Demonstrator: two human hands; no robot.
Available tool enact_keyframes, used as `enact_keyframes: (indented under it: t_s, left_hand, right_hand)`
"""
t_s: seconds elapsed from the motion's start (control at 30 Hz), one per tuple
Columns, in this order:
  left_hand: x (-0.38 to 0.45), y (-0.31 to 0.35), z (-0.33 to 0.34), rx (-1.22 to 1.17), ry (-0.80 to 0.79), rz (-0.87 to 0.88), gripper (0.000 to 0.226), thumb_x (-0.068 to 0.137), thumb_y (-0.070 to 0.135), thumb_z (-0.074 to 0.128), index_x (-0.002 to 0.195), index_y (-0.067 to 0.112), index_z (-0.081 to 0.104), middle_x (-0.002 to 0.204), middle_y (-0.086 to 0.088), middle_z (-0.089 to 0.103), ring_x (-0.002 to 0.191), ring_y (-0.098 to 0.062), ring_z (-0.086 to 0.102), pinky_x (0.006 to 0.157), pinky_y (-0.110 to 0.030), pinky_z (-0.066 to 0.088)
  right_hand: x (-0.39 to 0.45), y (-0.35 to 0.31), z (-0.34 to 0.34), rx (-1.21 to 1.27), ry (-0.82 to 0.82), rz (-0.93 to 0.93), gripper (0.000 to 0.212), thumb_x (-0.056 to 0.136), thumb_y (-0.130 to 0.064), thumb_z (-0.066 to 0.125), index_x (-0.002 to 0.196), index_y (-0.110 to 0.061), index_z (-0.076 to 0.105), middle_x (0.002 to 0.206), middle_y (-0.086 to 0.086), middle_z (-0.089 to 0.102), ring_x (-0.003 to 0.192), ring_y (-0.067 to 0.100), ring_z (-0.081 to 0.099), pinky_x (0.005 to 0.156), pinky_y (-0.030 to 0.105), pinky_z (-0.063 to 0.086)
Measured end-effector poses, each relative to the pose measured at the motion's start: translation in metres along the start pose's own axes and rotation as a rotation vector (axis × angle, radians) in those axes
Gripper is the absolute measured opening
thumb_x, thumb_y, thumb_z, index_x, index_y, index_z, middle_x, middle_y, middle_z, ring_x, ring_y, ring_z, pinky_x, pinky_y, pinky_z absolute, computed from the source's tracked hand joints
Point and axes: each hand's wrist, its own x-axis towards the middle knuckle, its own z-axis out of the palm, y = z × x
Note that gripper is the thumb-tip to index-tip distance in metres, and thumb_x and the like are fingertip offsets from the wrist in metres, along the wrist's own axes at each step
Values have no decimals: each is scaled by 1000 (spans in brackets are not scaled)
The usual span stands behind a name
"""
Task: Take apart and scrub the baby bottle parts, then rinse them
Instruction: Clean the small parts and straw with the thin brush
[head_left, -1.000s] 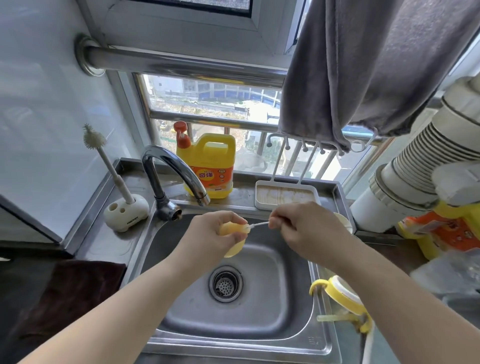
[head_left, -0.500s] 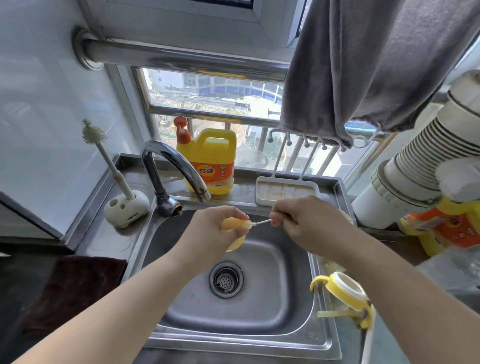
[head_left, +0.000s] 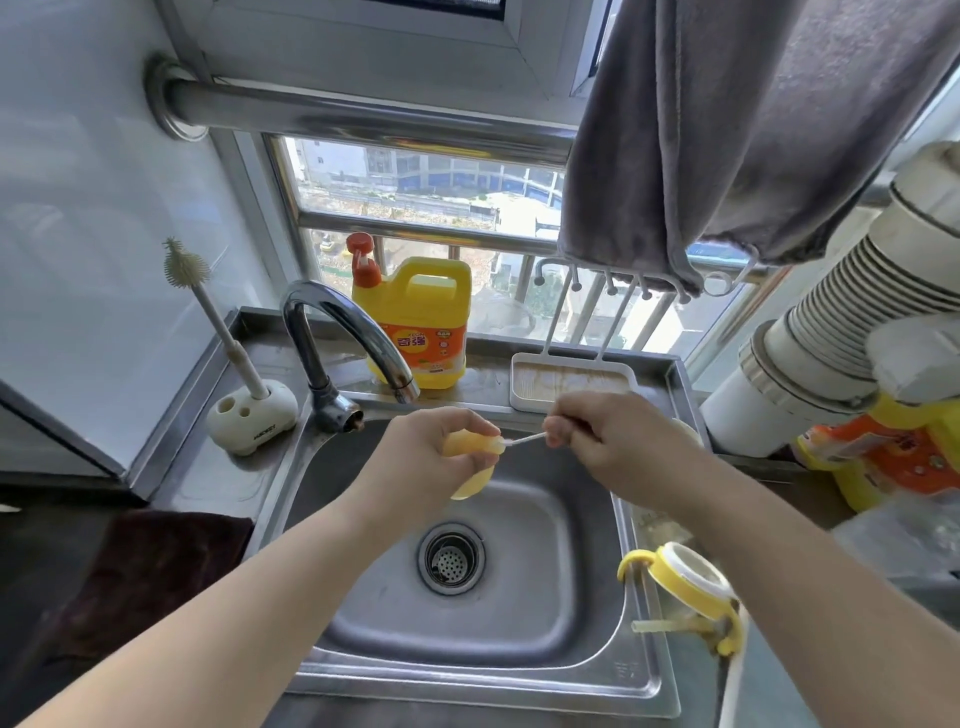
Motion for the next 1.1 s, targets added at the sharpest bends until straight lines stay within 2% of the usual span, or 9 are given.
enact_keyframes:
  t_s: [0.1,0.23,0.37,0.47,0.6,0.7,0.8,0.97,1.1]
  left_hand:
    - [-2,0,3,-6,-16,4,19,80,19,74,78,38,67,85,8,65,78,-8,58,65,-18,45]
    - [-1,-2,2,6,-4,17,21,80,19,73,75,38,66,83,9,65,76,-7,58,65,-19,44]
    - [-4,-3,2,30,-44,25,20,81,21,71,75,39,66,81,9,64,75,-9,57,64,-19,43]
    - [-4,-3,0,44,-46,34,21,82,21,71,75,39,65,79,11,63,73,-6,56,60,-14,41]
    - [-3,-2,2,43,-49,19,22,80,21,73,75,41,66,83,10,64,75,-6,57,61,-15,41]
    - [-2,-2,2,37,-29,22,23,80,21,74,75,42,65,82,13,63,74,-5,57,58,-9,39]
    - [-2,-1,3,51,-43,24,22,80,21,72,77,41,65,84,12,64,77,-7,58,61,-14,41]
    - [-2,-2,2,51,-32,13,17,81,18,71,82,35,69,83,10,64,75,-6,58,59,-13,41]
    - [-2,-7,0,35,-5,-11,20,79,17,73,78,37,69,84,9,65,78,-8,58,63,-17,41]
  right_hand:
    - [-2,-4,7,-112,-5,-46,17,97,-34,44,93,-28,60,70,-16,47,77,12,47,66,28,34]
    - [-3,-3,0,-153,79,-36,18,97,-35,44,96,-26,60,86,-9,56,91,18,55,67,29,35]
    - [-6,-9,7,-278,94,-138,23,98,-36,40,105,-25,59,105,-8,60,103,17,53,69,29,33]
    - [-4,-4,1,-300,149,-135,22,97,-35,43,104,-26,61,106,-10,61,106,15,49,74,28,34]
    - [-6,-10,6,-361,133,-209,21,97,-34,43,105,-24,60,107,-8,61,106,18,52,71,27,31]
    - [-6,-7,0,-365,193,-156,20,96,-34,45,102,-24,61,104,-8,61,100,19,55,70,28,33]
    - [-8,-8,5,-385,218,-251,11,92,-27,56,90,-20,65,91,-3,64,90,23,60,63,27,32]
    - [-7,-6,-1,-385,265,-185,14,94,-27,52,94,-19,64,97,-3,62,95,24,56,67,28,32]
    - [-9,-6,2,-411,217,-149,18,96,-30,45,98,-23,61,101,-6,60,96,22,57,69,28,35]
